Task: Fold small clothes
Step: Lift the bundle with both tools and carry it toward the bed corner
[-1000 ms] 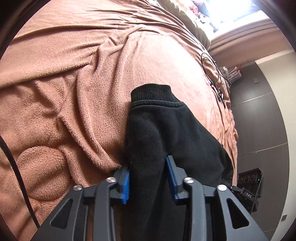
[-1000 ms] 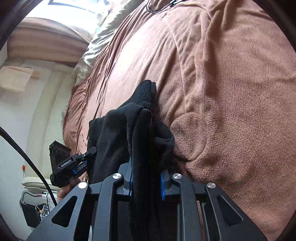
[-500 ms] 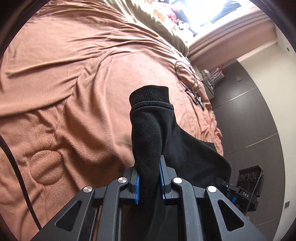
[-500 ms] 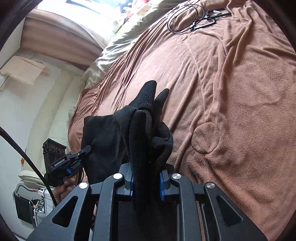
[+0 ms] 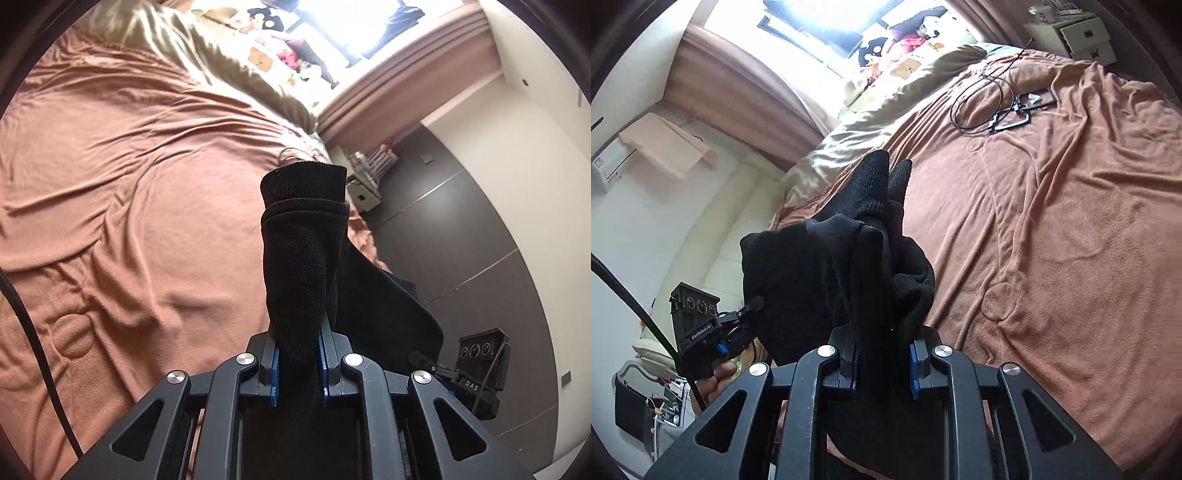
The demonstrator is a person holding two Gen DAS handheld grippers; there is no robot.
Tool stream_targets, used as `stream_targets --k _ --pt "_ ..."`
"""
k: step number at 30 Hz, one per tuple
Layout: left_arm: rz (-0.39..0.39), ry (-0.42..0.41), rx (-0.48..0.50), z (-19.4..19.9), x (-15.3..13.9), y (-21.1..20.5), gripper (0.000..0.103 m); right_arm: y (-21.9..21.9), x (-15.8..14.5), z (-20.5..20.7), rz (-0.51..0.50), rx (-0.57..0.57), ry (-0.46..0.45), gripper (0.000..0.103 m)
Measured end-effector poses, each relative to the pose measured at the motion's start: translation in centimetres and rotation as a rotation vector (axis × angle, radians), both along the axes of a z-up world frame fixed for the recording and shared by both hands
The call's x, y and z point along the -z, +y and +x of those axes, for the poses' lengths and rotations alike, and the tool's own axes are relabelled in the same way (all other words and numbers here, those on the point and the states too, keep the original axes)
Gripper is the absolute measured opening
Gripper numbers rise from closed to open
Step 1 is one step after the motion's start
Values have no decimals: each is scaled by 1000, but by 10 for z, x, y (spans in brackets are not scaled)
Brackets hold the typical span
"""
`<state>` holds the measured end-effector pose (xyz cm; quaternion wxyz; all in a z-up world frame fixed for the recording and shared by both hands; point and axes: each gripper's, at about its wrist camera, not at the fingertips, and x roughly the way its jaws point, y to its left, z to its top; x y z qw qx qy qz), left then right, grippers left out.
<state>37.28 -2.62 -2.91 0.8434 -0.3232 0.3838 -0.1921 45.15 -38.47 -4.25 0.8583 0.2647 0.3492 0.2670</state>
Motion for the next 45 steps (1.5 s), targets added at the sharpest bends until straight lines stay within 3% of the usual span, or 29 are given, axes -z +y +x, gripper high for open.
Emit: stream_targets --k 8,16,30,45 --pt "-9 -74 66 -14 -46 -45 16 -53 -43 -49 -21 76 -90 16" --pt "-36 -99 156 -10 -67 -111 16 -117 -61 -80 -52 152 -111 16" --pt "-38 -109 339 11 -80 -241 16 -215 -92 -130 -127 272 -128 16" --pt "-38 -66 500 21 -67 -384 16 -265 -111 -150 -228 420 -76 16"
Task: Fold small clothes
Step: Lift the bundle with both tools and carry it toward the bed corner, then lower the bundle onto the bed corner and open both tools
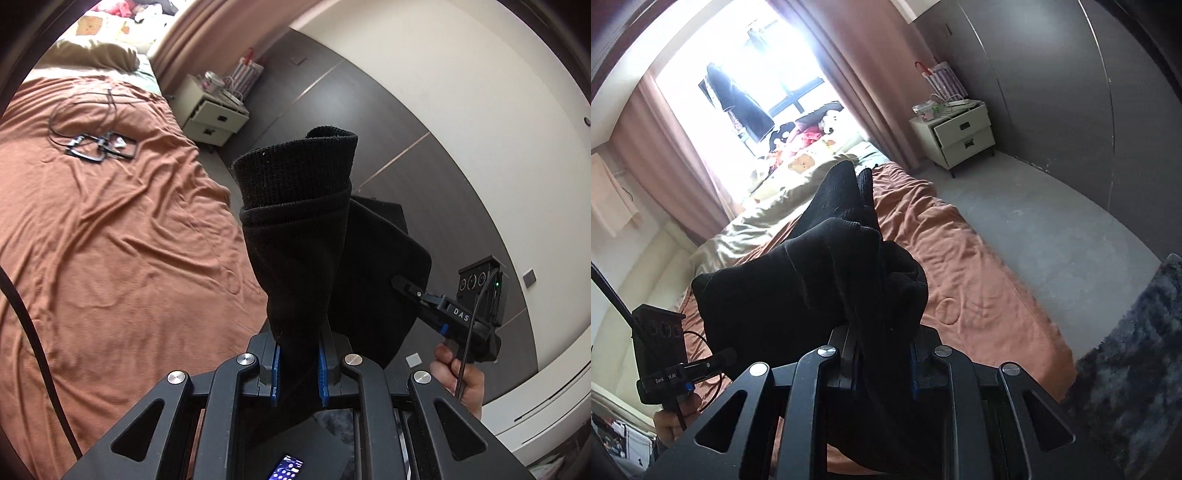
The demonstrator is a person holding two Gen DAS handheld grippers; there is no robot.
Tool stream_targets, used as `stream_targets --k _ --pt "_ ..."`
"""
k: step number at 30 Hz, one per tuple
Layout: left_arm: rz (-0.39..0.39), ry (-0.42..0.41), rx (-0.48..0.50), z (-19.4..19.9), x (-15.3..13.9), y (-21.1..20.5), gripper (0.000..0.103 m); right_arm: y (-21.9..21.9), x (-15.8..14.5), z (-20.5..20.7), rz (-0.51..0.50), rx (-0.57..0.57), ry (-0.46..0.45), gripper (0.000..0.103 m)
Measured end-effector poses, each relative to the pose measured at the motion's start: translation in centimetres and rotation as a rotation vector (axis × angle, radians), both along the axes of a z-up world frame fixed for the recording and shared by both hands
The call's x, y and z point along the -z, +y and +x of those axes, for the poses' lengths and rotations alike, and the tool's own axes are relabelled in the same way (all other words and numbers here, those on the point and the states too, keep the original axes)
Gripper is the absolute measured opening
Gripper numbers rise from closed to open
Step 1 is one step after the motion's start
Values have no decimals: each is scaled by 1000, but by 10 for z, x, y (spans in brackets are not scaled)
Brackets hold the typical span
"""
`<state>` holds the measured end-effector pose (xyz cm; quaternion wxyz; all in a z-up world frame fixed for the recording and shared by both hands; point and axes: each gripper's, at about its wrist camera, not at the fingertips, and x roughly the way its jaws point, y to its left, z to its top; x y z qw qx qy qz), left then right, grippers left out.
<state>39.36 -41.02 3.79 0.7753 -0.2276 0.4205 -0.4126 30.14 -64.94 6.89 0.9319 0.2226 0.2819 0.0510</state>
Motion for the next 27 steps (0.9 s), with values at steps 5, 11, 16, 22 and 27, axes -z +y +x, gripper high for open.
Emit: stream_targets --k 5,11,16,22,27 --pt "-4 26 45 9 13 -37 16 -3 -3 2 0 48 23 15" --pt "-22 77 84 35 32 -70 16 0 -2 27 -3 104 81 15" --pt "-10 86 86 59 42 -84 16 9 -1 54 -8 137 125 15" --pt "55 72 47 88 57 -90 16 25 9 81 -96 248 171 39" --pt "176 93 -14 109 89 -87 44 38 33 71 -29 299 192 69"
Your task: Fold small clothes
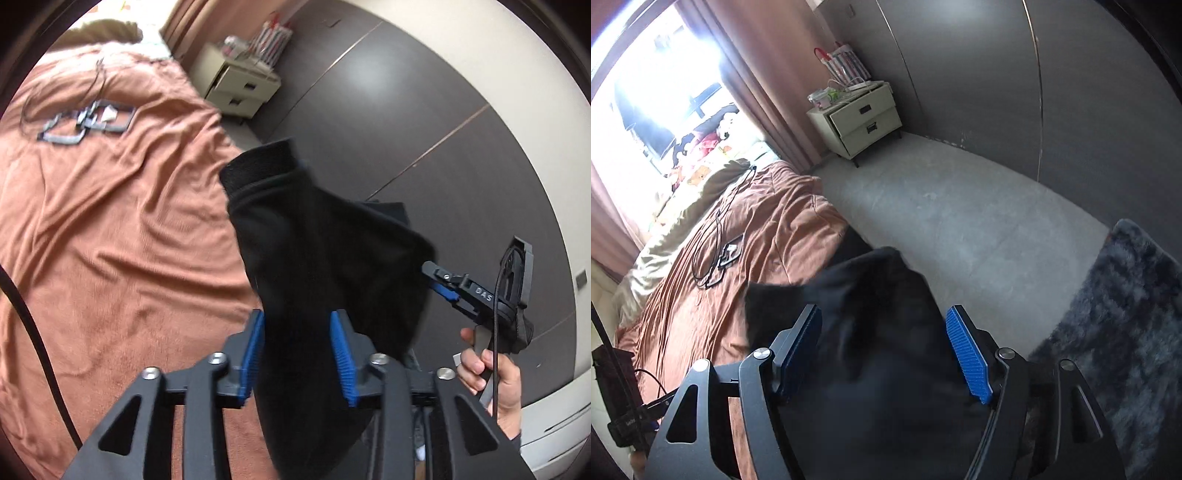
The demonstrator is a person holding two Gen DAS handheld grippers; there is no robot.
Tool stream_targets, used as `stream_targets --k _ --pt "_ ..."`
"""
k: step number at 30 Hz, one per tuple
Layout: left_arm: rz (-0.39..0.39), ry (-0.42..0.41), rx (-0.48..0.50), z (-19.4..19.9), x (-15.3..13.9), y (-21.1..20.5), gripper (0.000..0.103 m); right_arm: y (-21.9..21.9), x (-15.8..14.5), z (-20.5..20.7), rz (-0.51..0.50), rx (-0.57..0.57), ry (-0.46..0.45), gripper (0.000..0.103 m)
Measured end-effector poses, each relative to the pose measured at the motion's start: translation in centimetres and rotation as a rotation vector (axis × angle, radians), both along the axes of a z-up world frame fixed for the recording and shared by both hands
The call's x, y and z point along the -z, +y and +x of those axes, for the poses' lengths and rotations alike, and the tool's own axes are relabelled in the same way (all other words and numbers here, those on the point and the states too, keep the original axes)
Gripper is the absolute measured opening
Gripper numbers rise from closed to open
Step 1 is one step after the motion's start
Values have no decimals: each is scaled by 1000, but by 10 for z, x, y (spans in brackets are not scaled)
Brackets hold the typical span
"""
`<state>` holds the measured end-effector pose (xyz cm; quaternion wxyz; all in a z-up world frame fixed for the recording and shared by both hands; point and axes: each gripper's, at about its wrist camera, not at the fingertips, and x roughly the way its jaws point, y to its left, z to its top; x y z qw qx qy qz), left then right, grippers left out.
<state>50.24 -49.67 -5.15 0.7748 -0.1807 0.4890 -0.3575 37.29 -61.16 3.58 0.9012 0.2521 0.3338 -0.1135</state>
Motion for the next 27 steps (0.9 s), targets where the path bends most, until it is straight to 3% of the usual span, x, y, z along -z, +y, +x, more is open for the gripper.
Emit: stream_targets --k 3,7,12,17,21,27 --pt "17 39 0 0 24 10 55 5 17 -10 18 18 44 68" --pt "29 110 -7 -4 53 17 55 11 34 -32 41 31 93 68" --pt "29 164 -4 -16 75 23 55 26 44 -71 71 43 82 68" --pt "19 219 16 -29 99 18 55 10 59 -111 145 92 65 68" --pt "25 246 64 -50 112 6 55 -8 80 -117 179 120 79 69" --pt "15 286 106 -75 127 -8 55 -10 109 -106 349 68 90 69"
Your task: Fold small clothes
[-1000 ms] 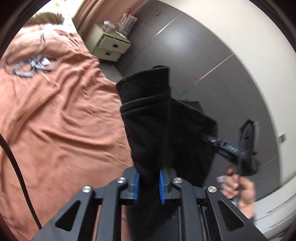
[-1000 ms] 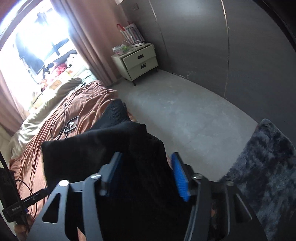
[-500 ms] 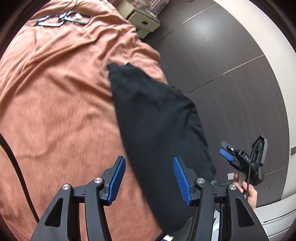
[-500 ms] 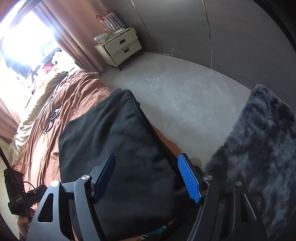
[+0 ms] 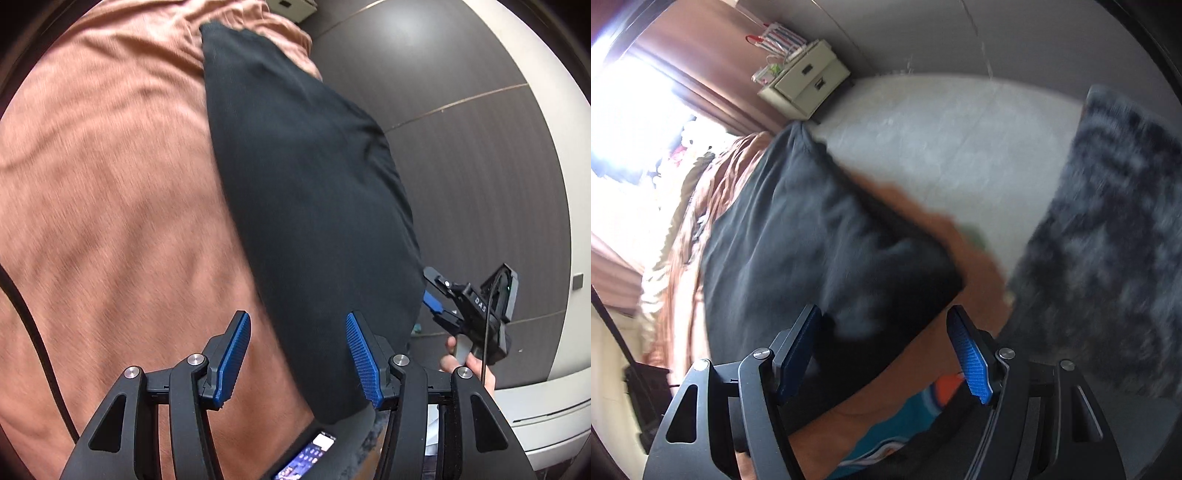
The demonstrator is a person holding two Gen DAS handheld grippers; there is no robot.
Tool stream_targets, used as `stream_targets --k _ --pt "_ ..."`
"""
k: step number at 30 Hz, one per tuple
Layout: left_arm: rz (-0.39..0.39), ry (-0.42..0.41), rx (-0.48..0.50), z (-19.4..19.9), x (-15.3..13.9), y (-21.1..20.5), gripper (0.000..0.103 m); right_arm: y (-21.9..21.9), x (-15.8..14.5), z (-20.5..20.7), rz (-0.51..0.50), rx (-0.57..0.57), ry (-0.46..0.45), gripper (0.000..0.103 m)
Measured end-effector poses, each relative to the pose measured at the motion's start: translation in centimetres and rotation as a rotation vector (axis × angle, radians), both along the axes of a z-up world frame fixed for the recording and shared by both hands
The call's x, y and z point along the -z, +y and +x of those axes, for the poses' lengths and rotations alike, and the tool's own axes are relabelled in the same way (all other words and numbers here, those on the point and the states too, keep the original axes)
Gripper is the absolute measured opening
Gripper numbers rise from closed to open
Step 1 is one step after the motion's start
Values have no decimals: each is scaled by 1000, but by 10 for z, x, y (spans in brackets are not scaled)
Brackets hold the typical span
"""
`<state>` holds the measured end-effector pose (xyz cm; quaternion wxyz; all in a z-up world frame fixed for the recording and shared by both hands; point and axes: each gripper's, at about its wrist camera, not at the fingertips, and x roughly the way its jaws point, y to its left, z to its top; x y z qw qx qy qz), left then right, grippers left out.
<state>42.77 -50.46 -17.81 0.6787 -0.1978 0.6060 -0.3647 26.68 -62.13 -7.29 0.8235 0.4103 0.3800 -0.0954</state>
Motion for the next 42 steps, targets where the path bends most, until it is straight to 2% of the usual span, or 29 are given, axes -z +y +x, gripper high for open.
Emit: stream_targets --k 2,4,5,6,7,9,10,14,18,20,24,28,30,34,36,38,42 --pt "-12 18 15 -5 5 -6 55 -4 4 5 41 -5 -31 68" --pt "-31 41 27 -12 10 -10 55 -9 4 5 49 1 -56 60" --pt "-40 50 24 -14 12 -12 55 -11 2 6 69 -7 -77 44" --pt "-46 59 22 -17 14 -14 55 -14 0 6 72 -5 -82 38" --pt "-54 65 22 -17 16 -17 49 -14 -1 4 61 -2 -80 33" --pt "-48 55 14 -20 15 -20 44 -16 -6 1 45 -4 -86 18" --pt "-47 49 11 -21 14 -22 39 -18 -9 0 42 1 -86 17" --pt "-72 76 -5 -25 8 -27 32 -26 -19 -7 4 34 -72 16" --pt "-64 66 31 -34 2 -41 31 -32 -9 -18 50 59 -61 22" --pt "-19 51 45 -34 5 -45 32 -23 -11 -25 14 46 -37 27" --pt "-11 83 23 -31 11 -37 34 8 -30 -25 -53 18 -10 29" --pt "17 55 27 -34 3 -33 34 33 -49 -32 -102 -25 -6 32" --pt "16 49 21 -35 -2 -29 34 41 -58 -40 -131 -36 -12 45" --pt "13 25 4 -38 -16 -16 34 62 -80 -56 -207 -60 -30 58" --pt "14 -3 2 -43 -27 -5 34 75 -89 -65 -249 -71 -35 68" --pt "25 -34 0 -46 -36 1 37 89 -97 -75 -278 -76 -43 76" --pt "49 -74 -30 -54 -52 22 57 112 -109 -97 -312 -86 -61 83"
